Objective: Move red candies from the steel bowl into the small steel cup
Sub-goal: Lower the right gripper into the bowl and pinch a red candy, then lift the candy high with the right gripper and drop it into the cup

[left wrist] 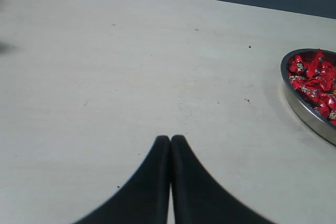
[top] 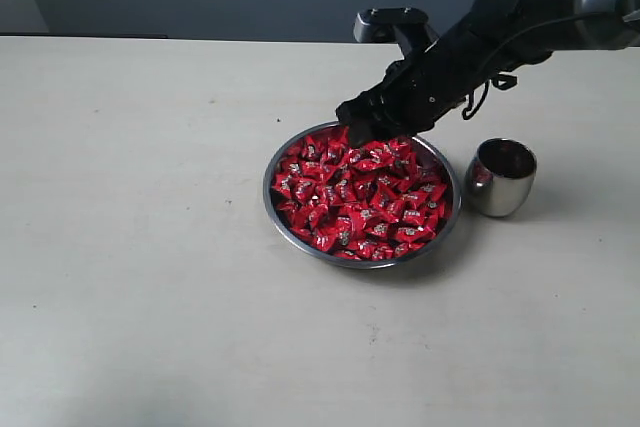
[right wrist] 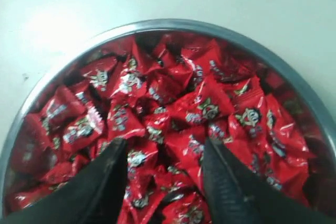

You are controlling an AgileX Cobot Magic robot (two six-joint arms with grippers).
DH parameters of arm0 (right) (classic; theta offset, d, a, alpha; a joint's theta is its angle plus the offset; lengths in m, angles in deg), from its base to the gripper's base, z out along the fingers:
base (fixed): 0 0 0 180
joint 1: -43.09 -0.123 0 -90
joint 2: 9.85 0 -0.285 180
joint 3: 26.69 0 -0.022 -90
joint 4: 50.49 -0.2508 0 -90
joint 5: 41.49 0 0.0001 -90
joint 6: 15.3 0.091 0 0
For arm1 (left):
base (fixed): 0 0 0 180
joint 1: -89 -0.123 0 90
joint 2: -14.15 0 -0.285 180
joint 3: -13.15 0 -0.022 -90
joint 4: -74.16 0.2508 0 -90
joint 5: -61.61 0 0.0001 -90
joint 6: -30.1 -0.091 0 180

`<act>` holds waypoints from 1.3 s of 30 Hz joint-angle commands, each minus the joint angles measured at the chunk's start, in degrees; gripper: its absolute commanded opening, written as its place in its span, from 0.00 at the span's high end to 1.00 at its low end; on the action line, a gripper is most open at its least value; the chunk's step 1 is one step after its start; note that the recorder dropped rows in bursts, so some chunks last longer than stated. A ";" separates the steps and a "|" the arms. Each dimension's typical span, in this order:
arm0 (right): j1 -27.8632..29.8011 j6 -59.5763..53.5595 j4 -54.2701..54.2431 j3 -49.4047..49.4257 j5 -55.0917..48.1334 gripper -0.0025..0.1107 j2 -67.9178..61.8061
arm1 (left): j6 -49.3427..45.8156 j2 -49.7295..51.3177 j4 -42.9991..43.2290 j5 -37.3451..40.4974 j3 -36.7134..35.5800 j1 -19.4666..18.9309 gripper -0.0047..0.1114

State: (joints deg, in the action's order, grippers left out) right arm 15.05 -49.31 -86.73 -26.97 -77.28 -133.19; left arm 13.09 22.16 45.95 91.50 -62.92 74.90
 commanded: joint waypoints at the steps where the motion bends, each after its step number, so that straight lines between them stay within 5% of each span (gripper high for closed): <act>1: -0.06 3.02 3.99 -3.42 0.65 0.58 -4.38 | 0.09 -0.22 -0.05 -0.10 -0.10 -0.09 0.96; 7: -0.06 3.15 2.63 -5.28 -0.57 0.64 -7.84 | 0.09 -0.22 -0.05 -0.10 -0.10 -0.09 0.96; 12: -0.06 3.15 2.34 -5.28 -3.12 0.99 -8.12 | 0.09 -0.22 -0.05 -0.10 -0.10 -0.09 0.96; 32: 0.20 9.42 15.06 -5.61 -11.80 0.98 10.81 | 0.09 -0.22 -0.05 -0.39 -0.10 -0.09 0.96; 39: 7.33 10.10 15.06 -5.46 -15.00 0.98 16.84 | 0.09 -0.22 -0.05 -0.39 -0.10 -0.09 0.96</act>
State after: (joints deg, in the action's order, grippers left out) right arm 18.83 -39.67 -72.52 -32.29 -90.78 -118.37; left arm 13.09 22.16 45.95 91.50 -62.92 74.90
